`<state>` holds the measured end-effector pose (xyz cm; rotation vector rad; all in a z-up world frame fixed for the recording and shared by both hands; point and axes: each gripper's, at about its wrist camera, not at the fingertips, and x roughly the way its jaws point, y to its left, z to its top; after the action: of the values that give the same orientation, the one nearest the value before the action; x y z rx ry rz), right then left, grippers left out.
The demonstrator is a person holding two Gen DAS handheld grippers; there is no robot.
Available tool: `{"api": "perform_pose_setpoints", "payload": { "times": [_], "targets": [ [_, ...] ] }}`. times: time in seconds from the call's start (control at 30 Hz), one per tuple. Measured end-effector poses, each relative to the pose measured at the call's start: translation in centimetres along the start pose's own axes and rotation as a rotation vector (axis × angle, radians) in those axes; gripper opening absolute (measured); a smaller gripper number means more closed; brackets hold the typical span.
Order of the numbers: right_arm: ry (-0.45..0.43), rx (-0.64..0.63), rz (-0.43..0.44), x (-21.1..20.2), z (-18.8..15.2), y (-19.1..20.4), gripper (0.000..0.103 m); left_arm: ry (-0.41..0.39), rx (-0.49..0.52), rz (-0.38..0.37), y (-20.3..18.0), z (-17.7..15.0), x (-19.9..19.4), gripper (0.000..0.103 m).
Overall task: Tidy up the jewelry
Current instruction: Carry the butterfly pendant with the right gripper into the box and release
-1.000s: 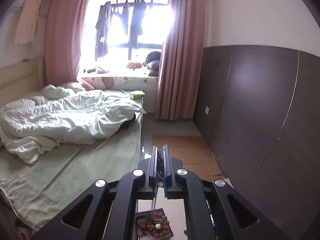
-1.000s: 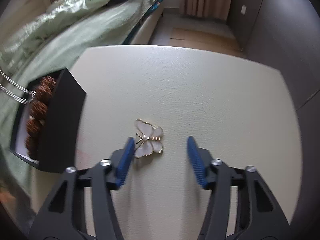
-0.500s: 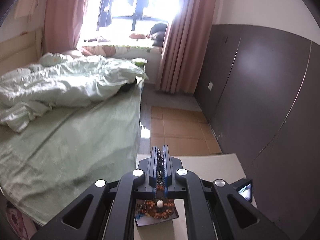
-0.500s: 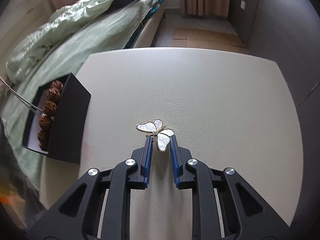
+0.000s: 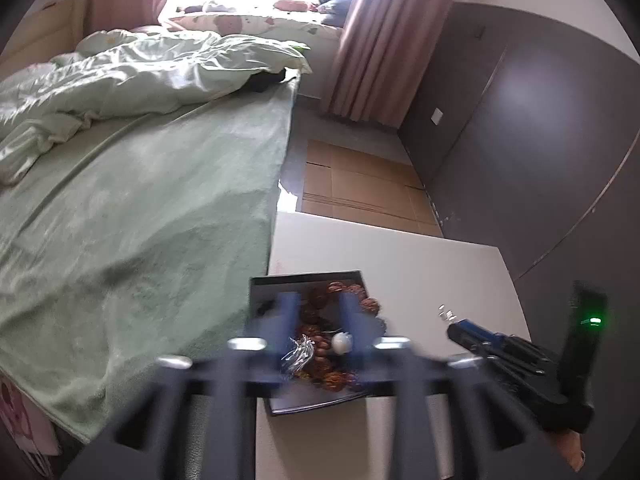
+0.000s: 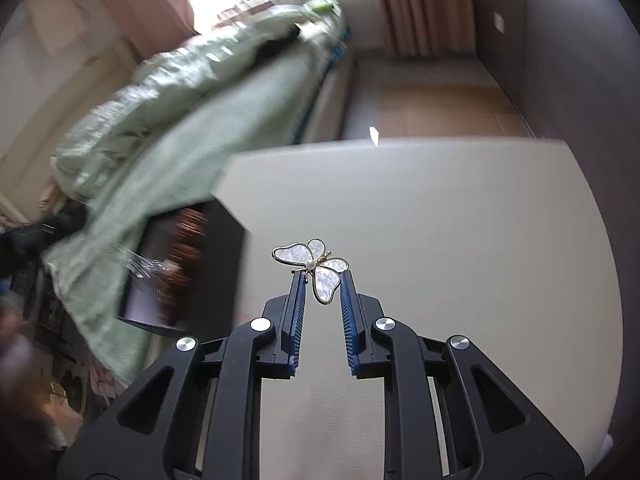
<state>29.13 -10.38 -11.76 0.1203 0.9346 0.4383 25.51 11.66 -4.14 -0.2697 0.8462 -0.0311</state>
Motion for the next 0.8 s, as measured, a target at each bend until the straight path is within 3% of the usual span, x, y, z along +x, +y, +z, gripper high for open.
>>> {"api": "perform_pose_setpoints", "payload": {
  "times": [0.03, 0.27, 0.8],
  "targets": [
    [-0.030, -0.020, 0.020, -0.5, 0.2, 0.8, 0.019, -0.026, -0.018, 0.004, 0.6, -0.1, -0.4, 0.064],
    [-0.109, -0.089, 0.114, -1.4, 0.6, 4.8, 0.019, -0.040, -0.048, 0.028, 3.2, -1.4, -1.5, 0.064],
    [-0.069, -0.113, 0.209, 2.1, 0.1, 11.2, 0.019, -0.095, -0.129, 0.009, 6.3, -6.1, -4.9, 0.065]
  ]
}}
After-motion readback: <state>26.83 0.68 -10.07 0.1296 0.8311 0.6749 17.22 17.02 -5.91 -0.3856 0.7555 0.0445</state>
